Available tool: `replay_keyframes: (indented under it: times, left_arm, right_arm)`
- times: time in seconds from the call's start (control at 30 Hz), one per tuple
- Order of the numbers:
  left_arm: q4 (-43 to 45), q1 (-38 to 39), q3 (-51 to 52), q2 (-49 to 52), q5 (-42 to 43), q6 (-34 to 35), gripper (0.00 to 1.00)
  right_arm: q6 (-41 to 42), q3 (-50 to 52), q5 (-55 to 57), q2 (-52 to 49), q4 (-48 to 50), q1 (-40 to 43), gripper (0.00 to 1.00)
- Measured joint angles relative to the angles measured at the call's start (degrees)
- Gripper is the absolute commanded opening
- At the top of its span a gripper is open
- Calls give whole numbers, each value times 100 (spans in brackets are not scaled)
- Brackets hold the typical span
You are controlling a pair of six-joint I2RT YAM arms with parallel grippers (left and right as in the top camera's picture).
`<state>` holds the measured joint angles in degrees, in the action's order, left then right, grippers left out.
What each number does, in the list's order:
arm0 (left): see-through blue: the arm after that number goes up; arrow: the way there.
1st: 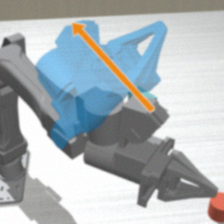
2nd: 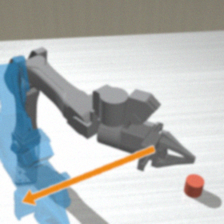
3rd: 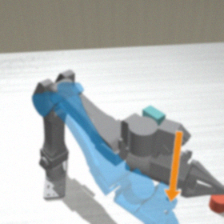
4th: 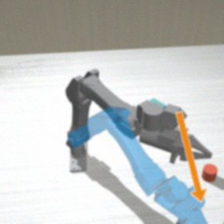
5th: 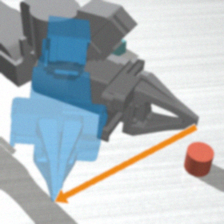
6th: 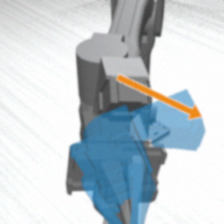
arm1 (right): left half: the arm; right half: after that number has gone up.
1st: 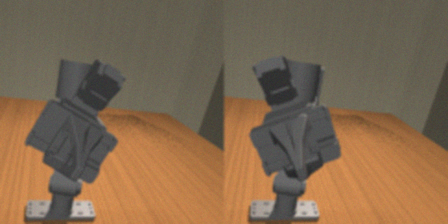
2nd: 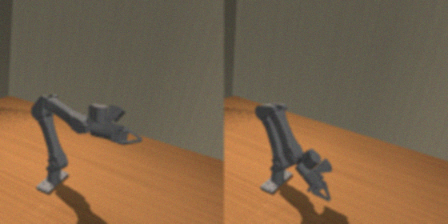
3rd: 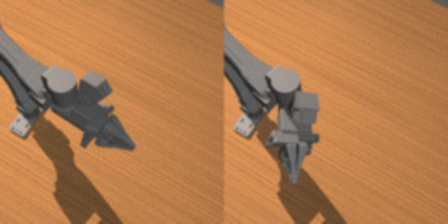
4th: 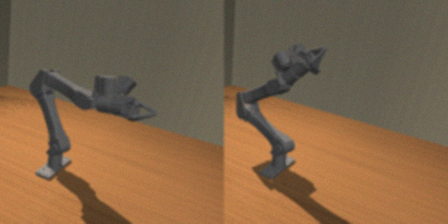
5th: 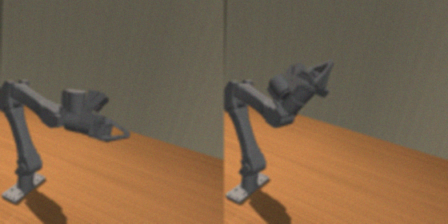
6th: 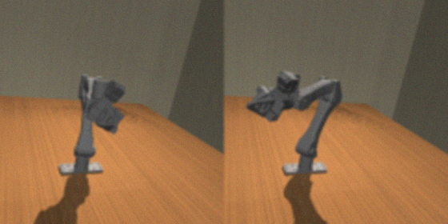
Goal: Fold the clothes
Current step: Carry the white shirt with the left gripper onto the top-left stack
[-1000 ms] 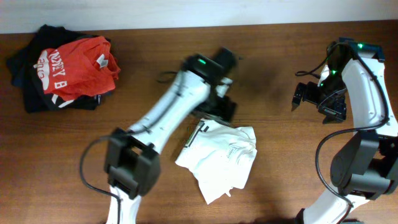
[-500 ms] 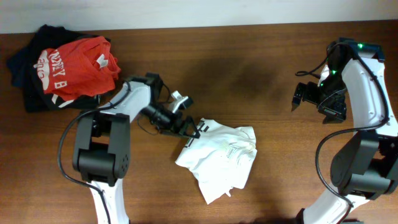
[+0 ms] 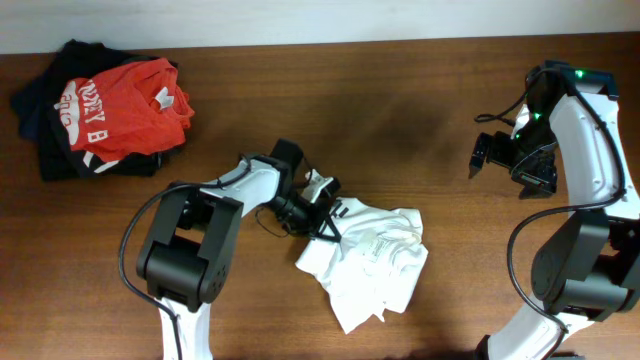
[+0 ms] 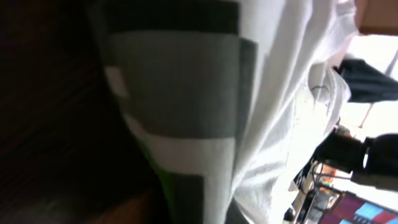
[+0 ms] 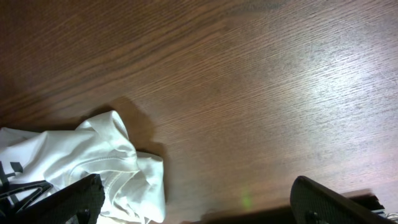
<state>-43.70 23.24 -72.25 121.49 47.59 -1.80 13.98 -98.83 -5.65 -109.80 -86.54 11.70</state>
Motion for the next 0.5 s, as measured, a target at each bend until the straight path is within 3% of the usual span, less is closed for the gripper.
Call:
replay_keyframes:
  times: [0.13,0.2,0.37,0.5]
  left_arm:
    - [-629,13,-656,-2,-992,566,0]
    - [-879,-149,-1305,0,-1967,750,1]
    - [-846,-887,-2498,0,-3718,896,1]
    - [-378,-1558,-2660,0,-4382,697,0]
  right_arm:
    - [-2,0,0,0,0,0,99]
    - [-2,0,2,0,-2,0,99]
    - [-2,0,0,0,2,0,99]
    - [0,0,0,0,0,-2,99]
